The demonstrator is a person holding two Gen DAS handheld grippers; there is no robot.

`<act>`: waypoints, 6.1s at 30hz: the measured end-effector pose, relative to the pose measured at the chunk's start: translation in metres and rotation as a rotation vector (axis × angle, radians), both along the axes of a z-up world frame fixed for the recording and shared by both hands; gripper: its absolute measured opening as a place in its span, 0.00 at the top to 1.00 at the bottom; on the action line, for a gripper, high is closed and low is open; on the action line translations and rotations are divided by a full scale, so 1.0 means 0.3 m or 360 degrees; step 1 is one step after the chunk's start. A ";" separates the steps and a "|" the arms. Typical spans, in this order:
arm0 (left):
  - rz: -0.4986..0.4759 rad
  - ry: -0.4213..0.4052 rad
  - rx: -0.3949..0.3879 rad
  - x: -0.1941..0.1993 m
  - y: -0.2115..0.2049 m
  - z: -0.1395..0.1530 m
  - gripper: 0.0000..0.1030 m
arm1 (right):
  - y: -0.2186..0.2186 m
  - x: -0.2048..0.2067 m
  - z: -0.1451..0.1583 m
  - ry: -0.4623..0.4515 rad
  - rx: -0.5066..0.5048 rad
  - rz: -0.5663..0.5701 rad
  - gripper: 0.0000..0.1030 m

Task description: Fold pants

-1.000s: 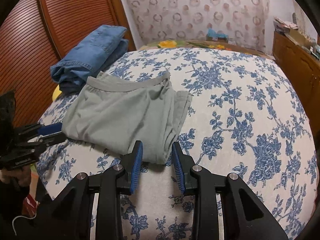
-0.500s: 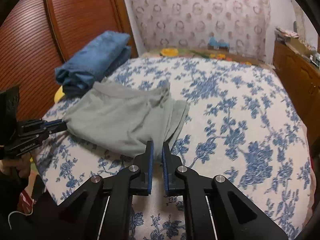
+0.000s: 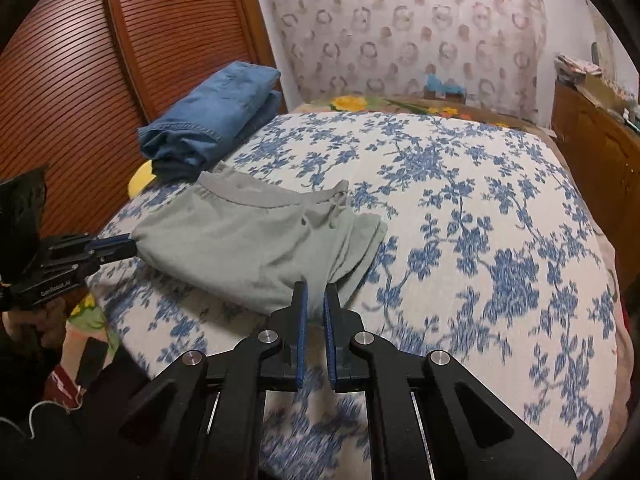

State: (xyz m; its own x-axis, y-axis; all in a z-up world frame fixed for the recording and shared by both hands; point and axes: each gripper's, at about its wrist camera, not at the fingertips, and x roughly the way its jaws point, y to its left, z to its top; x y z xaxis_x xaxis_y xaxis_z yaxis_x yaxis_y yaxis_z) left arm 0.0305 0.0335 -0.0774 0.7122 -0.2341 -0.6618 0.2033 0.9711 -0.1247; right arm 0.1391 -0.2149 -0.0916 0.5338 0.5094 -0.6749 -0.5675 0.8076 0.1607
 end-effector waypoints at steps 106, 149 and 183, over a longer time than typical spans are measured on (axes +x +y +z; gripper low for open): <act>0.0074 0.0140 0.0039 0.328 0.032 -0.027 0.53 | 0.102 0.116 -0.103 -0.0021 -0.0149 -0.0104 0.65; -0.0005 -0.0216 -0.0078 0.205 -0.011 0.181 0.90 | 0.100 0.015 0.080 -0.0251 0.0010 -0.0073 0.91; 0.0113 -0.0365 -0.0070 0.262 0.102 0.279 0.90 | 0.245 0.155 0.224 -0.0421 -0.0020 0.0110 0.91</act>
